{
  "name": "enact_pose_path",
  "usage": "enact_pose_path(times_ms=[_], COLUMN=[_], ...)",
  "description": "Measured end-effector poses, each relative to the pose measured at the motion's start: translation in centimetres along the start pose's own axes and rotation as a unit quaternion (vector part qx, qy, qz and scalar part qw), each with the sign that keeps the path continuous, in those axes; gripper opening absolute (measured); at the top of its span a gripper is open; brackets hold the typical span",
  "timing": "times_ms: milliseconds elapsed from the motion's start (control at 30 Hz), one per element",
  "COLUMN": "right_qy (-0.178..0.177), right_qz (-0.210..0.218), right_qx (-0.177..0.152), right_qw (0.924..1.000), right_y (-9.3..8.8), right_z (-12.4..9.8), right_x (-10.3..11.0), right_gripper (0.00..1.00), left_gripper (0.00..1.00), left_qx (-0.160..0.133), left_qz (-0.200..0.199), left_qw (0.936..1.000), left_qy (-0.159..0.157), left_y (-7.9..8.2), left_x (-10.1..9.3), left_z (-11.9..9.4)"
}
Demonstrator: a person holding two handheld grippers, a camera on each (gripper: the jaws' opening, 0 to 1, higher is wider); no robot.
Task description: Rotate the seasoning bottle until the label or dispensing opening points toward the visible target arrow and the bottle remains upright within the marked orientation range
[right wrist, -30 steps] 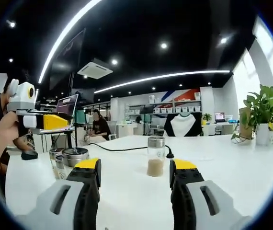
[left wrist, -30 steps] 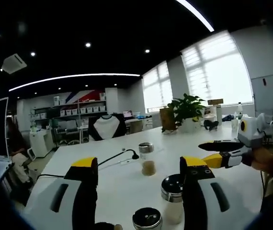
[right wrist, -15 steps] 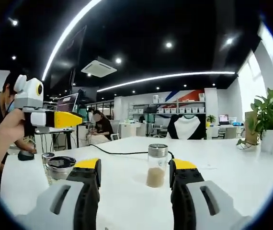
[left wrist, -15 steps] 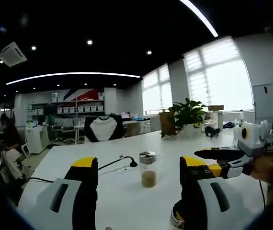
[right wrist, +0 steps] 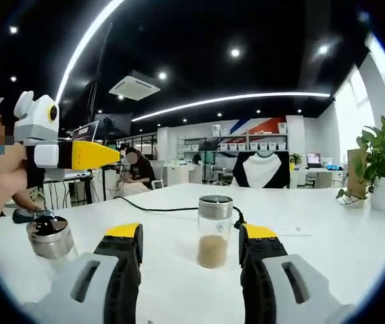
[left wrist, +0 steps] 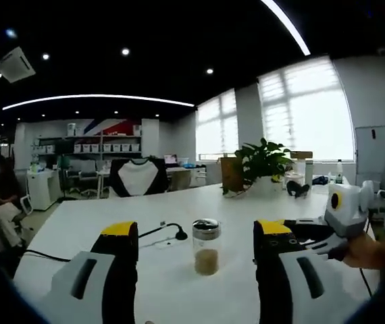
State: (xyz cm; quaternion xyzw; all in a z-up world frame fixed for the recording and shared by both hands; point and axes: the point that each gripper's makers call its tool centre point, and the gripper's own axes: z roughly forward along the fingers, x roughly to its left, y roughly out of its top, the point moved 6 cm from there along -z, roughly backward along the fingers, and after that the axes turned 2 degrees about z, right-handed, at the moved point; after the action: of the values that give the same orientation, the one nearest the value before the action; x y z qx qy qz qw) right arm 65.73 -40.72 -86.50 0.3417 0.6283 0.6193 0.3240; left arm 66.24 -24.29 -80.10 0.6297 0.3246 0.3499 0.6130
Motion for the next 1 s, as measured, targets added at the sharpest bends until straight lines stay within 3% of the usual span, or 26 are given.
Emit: enact_pose_path(times_ms=[400, 733, 1000], right_qy=[-0.021, -0.026, -0.021], right_qz=[0.024, 0.022, 0.007], right_qx=[0.011, 0.021, 0.028], right_qw=[0.9994, 0.9992, 0.9994], right_y=[-1.6, -2.2, -3.1], right_z=[3.7, 6.7, 7.8], right_x=[-1.6, -2.6, -2.9], right_gripper=[0.56, 0.56, 0.55], left_gripper=[0.74, 0.74, 0.74], left_qx=[0.027, 0.035, 0.04], left_qz=[0.001, 0.003, 0.005], left_qw=[0.9995, 0.999, 0.9984], left_qy=[-0.016, -0.029, -0.039], left_y=[-0.8, -1.7, -2.2], left_x=[1.7, 2.0, 2.7], left_z=[3.3, 4.7, 5.5])
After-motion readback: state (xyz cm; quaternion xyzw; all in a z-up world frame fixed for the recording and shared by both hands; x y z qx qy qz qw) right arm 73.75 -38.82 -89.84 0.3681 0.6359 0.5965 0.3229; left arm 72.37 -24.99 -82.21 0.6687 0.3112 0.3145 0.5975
